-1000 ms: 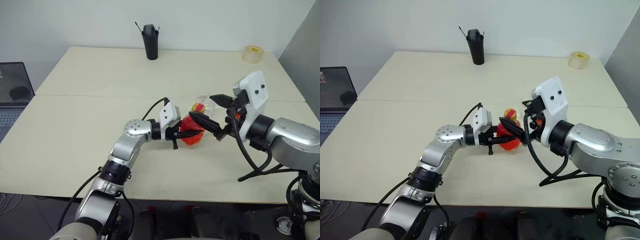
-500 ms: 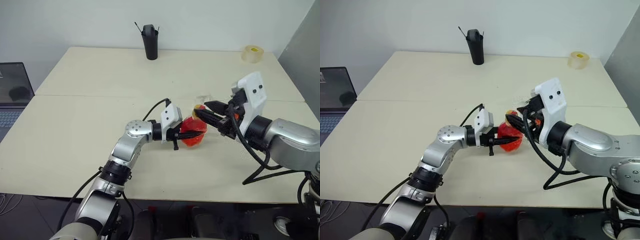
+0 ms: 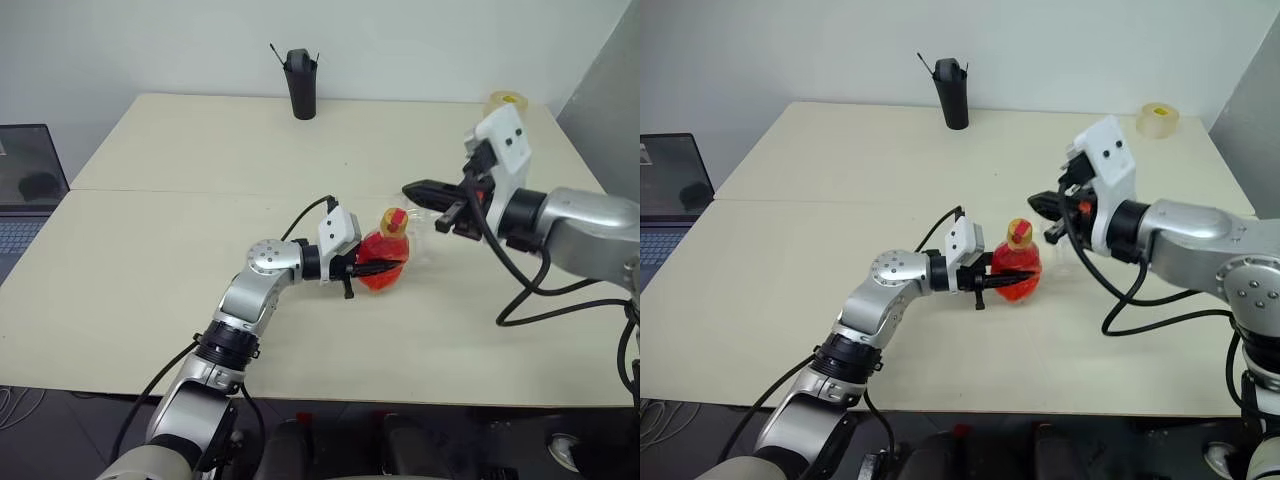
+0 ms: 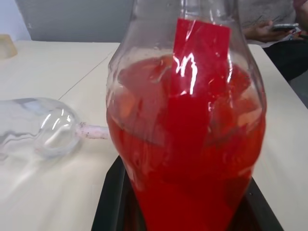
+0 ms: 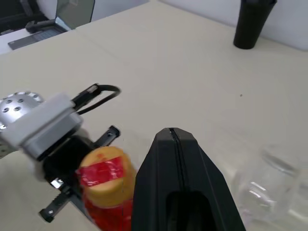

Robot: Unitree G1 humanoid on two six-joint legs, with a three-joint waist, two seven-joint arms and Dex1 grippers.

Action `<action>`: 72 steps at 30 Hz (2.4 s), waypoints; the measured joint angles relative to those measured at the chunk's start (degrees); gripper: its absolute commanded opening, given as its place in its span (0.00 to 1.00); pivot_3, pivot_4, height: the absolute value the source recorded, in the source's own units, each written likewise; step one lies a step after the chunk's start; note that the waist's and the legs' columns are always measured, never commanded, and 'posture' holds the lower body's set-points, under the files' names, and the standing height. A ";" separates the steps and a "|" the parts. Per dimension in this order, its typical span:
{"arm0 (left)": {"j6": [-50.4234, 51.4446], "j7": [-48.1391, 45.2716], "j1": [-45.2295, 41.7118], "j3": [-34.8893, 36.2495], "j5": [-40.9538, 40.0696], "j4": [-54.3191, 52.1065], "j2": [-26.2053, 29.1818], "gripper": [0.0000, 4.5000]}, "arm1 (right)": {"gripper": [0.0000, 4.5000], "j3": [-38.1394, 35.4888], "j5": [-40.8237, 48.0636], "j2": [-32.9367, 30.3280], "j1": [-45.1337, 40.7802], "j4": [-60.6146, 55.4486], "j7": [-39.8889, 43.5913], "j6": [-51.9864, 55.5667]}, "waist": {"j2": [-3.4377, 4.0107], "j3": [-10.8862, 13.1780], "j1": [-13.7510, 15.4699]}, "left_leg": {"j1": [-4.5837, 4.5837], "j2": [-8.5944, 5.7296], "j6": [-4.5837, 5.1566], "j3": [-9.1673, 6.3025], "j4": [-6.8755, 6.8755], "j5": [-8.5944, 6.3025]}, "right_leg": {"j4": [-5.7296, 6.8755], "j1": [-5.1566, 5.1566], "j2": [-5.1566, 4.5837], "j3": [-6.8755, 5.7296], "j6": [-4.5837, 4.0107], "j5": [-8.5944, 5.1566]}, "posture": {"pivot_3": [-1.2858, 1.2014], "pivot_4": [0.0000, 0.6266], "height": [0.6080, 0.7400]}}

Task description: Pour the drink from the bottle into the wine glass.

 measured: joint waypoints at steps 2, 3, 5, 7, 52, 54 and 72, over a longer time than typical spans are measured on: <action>0.09 0.60 0.48 0.38 0.00 -0.23 0.25 0.20 | 0.27 -2.16 1.39 0.18 -0.04 -0.04 1.30 0.06 | 0.00 0.00 0.01 | -0.02 0.01 0.00 -0.02 0.00 0.00 | 0.00 0.00 -0.01 -0.02 0.00 0.00 | 0.52 0.24 1.00; 0.10 0.67 0.95 0.60 0.00 -0.54 0.47 0.20 | 0.33 -3.45 2.82 0.19 0.10 -0.49 1.29 0.30 | 0.00 0.00 0.02 | -0.02 0.01 0.00 -0.03 0.00 0.00 | 0.00 0.00 -0.02 -0.02 0.00 0.00 | 0.52 0.24 1.00; 0.12 0.77 1.88 0.80 0.00 -1.16 0.87 0.20 | 0.50 -5.07 5.28 0.20 0.59 -2.14 0.61 0.77 | 0.00 0.00 0.03 | -0.02 0.01 0.00 -0.03 0.01 0.00 | 0.02 0.00 -0.03 -0.03 0.00 0.00 | 0.52 0.24 1.00; 0.18 0.81 2.19 0.80 0.00 -1.38 1.13 0.20 | 0.64 -5.45 7.66 0.51 1.39 -3.92 -1.11 1.47 | 0.00 0.00 0.04 | -0.02 0.00 0.00 -0.04 0.03 0.00 | 0.05 0.00 -0.03 -0.02 0.00 0.00 | 0.52 0.24 1.00; 0.35 0.03 1.14 -1.54 0.48 -1.52 -0.77 0.20 | 0.27 10.33 -18.88 -2.79 1.88 14.50 48.27 -19.25 | 0.02 0.01 -0.05 | 0.09 -0.04 0.01 0.17 0.02 0.00 | 0.02 -0.01 0.02 -0.07 0.03 0.01 | 0.52 0.24 1.00; 0.42 -0.03 1.12 -1.92 0.71 -1.53 -0.75 0.20 | 0.27 13.30 -24.24 -2.85 -1.89 18.77 56.98 -22.47 | 0.04 0.02 -0.31 | 0.17 0.00 0.01 0.23 -0.01 0.00 | 0.06 -0.01 0.07 -0.01 0.02 0.01 | 0.52 0.24 1.00; 0.00 -0.43 -0.44 -1.45 0.25 -0.45 -1.23 0.19 | 1.00 -4.02 -18.50 2.47 1.01 2.50 44.89 -4.60 | 0.03 0.02 0.54 | -0.02 -0.08 -0.03 -0.09 0.08 0.01 | 0.04 0.02 -0.27 -0.10 0.01 0.01 | 0.52 0.24 1.00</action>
